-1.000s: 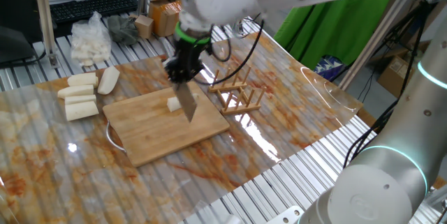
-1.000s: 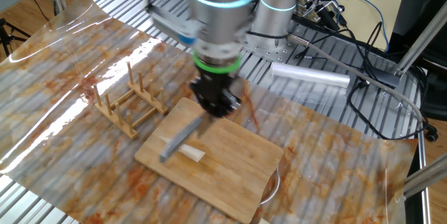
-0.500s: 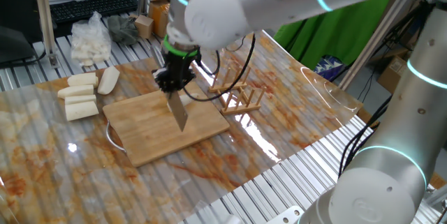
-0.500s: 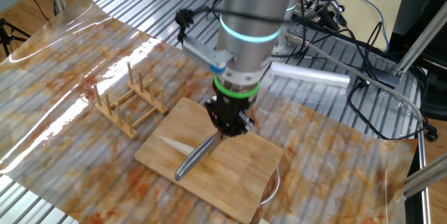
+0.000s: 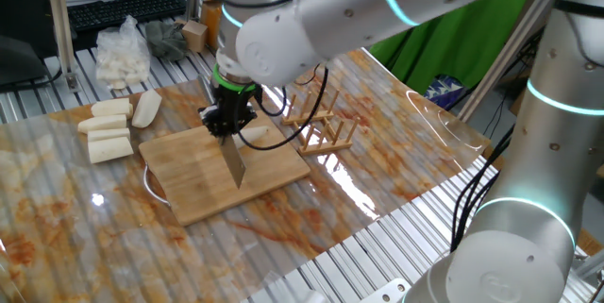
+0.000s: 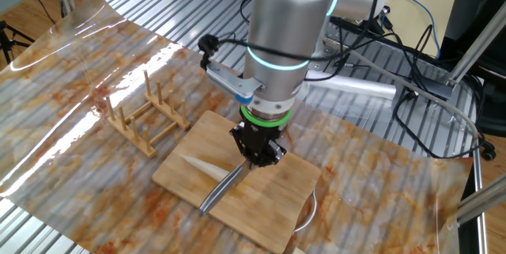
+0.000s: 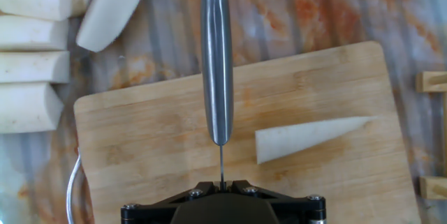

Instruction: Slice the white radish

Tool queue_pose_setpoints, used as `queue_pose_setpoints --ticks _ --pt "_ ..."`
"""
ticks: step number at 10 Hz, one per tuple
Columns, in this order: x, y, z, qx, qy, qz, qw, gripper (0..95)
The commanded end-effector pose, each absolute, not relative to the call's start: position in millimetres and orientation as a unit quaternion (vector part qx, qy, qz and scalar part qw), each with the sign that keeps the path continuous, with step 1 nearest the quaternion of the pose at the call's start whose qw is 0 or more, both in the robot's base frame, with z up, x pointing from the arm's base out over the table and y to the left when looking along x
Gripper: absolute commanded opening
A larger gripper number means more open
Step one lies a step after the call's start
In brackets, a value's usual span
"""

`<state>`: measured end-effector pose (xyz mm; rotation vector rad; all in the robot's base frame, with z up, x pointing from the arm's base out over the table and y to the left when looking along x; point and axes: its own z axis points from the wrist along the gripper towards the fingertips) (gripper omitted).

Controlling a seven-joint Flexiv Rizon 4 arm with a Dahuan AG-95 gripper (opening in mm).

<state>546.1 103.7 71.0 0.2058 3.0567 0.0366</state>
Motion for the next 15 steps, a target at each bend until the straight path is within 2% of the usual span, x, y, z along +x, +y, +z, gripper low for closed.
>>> queue_pose_setpoints --ticks 1,11,15 --pt "544.5 104.5 72.8 0.069 0.997 0.015 0.032 0.0" --pt "542.9 104.0 71.3 0.094 0.995 0.02 0.019 0.0" --pt "542.9 104.0 71.3 0.093 0.996 0.016 -0.01 0.0"
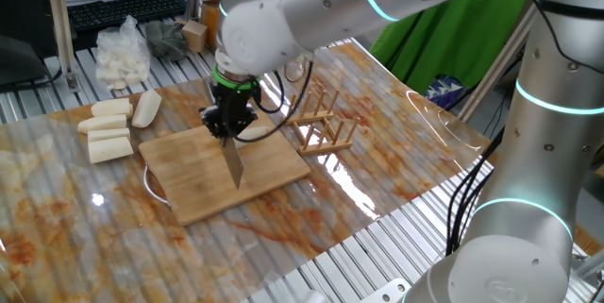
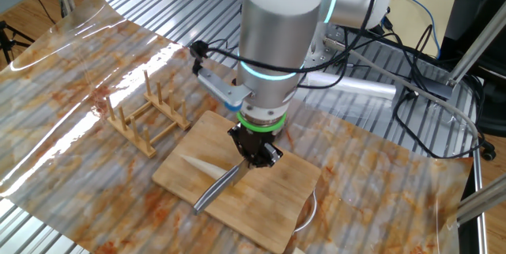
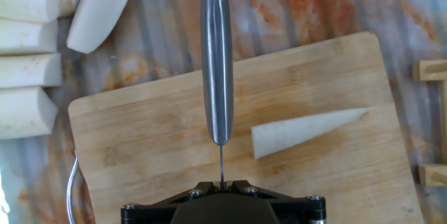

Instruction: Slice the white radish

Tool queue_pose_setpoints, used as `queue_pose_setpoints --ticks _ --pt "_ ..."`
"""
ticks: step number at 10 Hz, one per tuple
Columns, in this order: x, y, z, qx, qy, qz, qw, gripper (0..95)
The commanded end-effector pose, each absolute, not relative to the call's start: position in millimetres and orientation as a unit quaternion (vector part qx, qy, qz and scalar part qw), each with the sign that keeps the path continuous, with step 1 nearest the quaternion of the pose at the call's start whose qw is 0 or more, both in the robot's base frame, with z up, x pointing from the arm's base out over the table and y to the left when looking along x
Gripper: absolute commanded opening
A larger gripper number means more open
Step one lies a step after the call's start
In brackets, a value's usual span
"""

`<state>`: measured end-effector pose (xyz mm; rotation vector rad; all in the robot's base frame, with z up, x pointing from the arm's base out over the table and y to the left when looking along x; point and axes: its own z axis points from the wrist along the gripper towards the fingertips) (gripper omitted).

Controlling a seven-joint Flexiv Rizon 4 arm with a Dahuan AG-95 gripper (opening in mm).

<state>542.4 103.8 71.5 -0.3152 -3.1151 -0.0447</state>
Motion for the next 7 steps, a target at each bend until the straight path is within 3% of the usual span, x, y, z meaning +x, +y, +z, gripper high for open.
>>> queue_pose_setpoints --ticks 1,7 --pt "543 104 71 -0.091 -0.996 -0.017 0.009 0.0" --pt "551 105 58 -0.082 -0.997 -0.01 -0.015 0.0"
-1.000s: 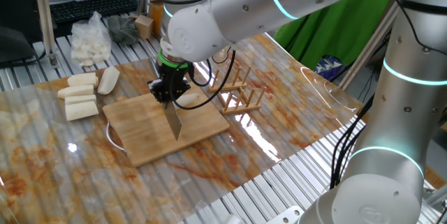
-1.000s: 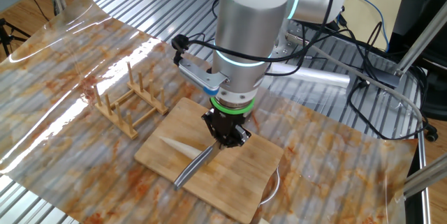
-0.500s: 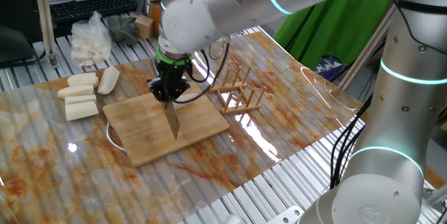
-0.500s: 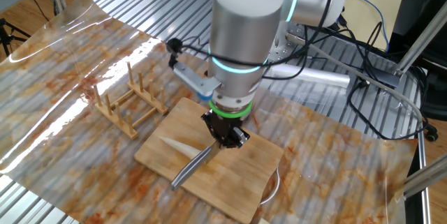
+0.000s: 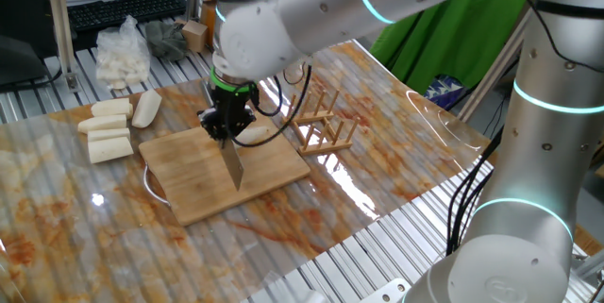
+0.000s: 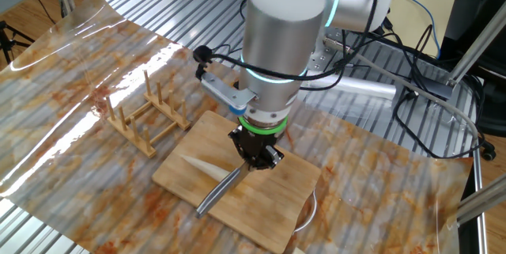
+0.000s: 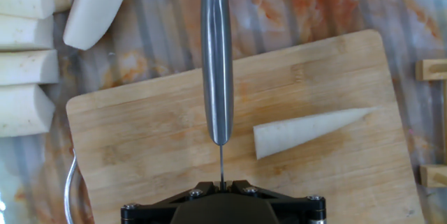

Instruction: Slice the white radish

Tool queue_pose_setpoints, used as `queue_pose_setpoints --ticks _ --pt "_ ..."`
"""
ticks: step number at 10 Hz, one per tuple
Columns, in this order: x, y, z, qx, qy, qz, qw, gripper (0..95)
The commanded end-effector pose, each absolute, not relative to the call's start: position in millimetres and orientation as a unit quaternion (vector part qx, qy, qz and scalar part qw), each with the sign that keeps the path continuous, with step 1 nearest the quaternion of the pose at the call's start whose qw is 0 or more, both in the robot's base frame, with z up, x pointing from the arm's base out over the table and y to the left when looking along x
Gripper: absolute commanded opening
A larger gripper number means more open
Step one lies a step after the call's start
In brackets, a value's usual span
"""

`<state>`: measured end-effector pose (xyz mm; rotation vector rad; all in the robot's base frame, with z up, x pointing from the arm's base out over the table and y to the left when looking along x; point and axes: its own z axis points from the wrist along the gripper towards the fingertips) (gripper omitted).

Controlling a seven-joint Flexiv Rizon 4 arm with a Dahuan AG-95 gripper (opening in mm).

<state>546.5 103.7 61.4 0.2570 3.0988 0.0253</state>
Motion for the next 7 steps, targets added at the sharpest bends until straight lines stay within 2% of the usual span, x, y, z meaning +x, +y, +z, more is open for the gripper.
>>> queue_pose_setpoints --ticks 1,7 --pt "556 102 51 0.081 0.996 0.012 0.019 0.0" --pt "565 102 32 0.08 0.996 0.014 0.032 0.0"
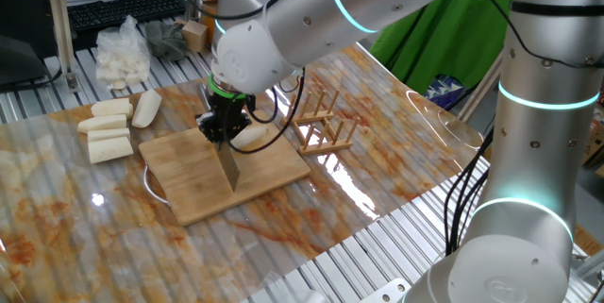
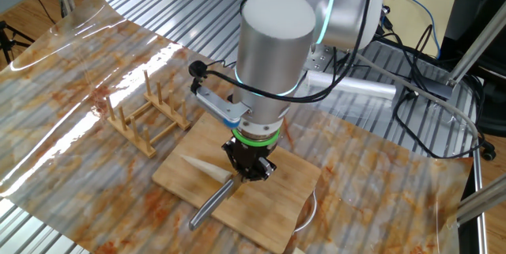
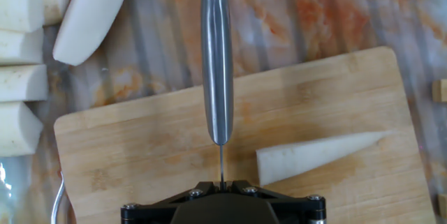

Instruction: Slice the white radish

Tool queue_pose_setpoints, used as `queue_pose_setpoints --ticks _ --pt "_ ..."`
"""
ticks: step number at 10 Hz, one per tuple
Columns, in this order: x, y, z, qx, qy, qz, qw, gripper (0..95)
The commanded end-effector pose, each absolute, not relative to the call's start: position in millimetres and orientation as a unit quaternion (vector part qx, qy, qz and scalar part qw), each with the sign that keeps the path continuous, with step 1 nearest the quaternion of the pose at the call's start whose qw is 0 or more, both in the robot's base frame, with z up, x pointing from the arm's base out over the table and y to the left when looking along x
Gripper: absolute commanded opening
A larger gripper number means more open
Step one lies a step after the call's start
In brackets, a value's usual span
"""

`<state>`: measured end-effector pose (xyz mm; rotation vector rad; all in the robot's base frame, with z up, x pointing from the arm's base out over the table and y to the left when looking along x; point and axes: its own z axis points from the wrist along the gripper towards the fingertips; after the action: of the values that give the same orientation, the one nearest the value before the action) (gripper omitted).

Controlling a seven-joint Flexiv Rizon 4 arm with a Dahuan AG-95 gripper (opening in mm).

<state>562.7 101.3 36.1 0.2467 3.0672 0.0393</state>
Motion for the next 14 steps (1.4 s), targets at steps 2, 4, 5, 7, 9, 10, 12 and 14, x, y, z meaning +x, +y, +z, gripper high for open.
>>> queue_pose_setpoints --ticks 2,4,5,7,9,10,12,14 --pt "565 102 33 0.08 0.996 0.016 0.029 0.0" --pt "565 102 33 0.081 0.996 0.017 0.028 0.0" --pt "565 102 33 0.081 0.996 0.016 0.026 0.0" --pt "565 102 33 0.08 0.996 0.015 0.027 0.0" --pt "565 102 33 0.082 0.996 0.016 0.022 0.0" --pt "565 102 35 0.083 0.996 0.017 0.016 0.0" --pt "564 99 42 0.087 0.996 0.019 0.017 0.0" --pt "560 96 53 0.087 0.996 0.021 0.015 0.0"
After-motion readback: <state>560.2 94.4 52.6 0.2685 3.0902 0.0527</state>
